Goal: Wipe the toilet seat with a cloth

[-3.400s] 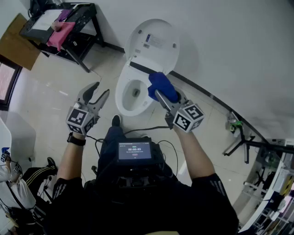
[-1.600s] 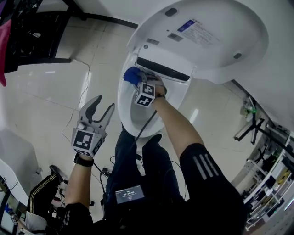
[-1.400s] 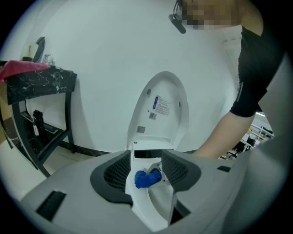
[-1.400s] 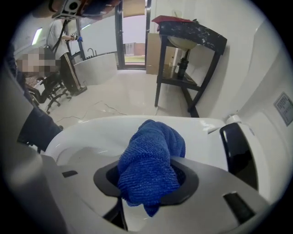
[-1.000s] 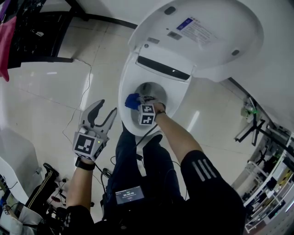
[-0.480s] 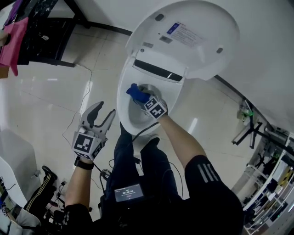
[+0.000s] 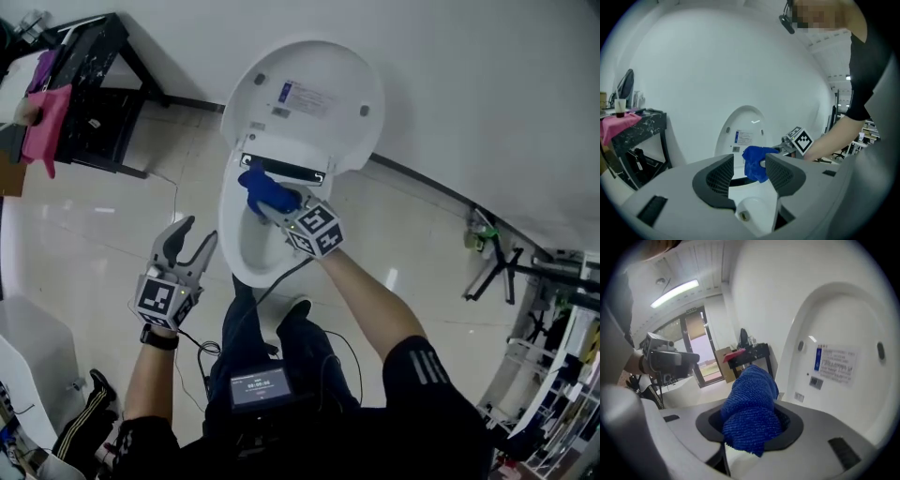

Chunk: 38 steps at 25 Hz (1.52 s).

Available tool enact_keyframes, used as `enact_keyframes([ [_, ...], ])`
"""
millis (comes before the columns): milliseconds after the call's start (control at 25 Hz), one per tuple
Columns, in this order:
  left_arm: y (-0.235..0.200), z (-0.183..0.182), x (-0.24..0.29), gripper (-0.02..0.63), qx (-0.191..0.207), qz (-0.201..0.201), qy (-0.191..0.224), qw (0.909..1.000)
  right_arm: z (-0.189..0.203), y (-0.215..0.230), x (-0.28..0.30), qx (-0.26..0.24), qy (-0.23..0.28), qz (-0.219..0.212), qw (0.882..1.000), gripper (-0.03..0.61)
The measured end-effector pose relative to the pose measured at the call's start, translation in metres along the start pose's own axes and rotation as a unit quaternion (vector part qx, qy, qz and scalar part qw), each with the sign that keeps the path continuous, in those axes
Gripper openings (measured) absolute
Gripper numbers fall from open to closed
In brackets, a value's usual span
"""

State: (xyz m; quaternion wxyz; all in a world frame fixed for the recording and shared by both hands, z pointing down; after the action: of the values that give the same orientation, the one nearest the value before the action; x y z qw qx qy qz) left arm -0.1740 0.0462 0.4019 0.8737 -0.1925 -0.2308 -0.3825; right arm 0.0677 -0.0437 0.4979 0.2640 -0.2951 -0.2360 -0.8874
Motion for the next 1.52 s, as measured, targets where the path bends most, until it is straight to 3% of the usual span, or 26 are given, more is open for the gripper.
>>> enact_keyframes([
  [280,0.088,-0.038,-0.049,0.218,0.015,-0.026,0.028,0.9991,-0.018,-0.049,-0.144,-0.037,0.062,-0.005,0.997,0.176],
  [480,0.147,-0.061,-0.088,0.216,0.02,-0.054,0.048,0.9972,-0.01,-0.083,-0.236,-0.029,0.095,-0.018,0.995,0.175],
  [720,0.194,-0.083,-0.129,0.216,0.034,-0.059,0.067,0.9954,0.001,-0.111,-0.318,0.018,0.146,-0.015,0.989,0.175],
  [960,0.202,-0.089,-0.157,0.216,0.056,-0.046,0.09,0.9933,0.017,-0.146,-0.353,0.058,0.182,0.02,0.981,0.175],
  [1200,0.192,-0.079,-0.184,0.216,0.052,-0.023,0.096,0.9938,0.026,-0.182,-0.37,0.109,0.223,0.049,0.967,0.173],
  [1520,0.174,-0.069,-0.204,0.216,0.049,0.005,0.096,0.9942,0.02,-0.212,-0.383,0.111,0.238,0.091,0.961,0.172],
])
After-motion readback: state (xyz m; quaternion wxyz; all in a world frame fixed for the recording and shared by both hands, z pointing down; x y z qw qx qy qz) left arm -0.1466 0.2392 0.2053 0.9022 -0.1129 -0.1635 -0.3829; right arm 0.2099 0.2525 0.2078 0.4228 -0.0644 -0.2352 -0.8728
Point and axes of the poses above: the fingertips, and each gripper's own axes: x forward along the fingers, y to its right, z out of its underside, the point moved 9 cm from there along -x, backward along the fingers, and after that the axes turned 12 degrees about -y, right-handed, at the moved point
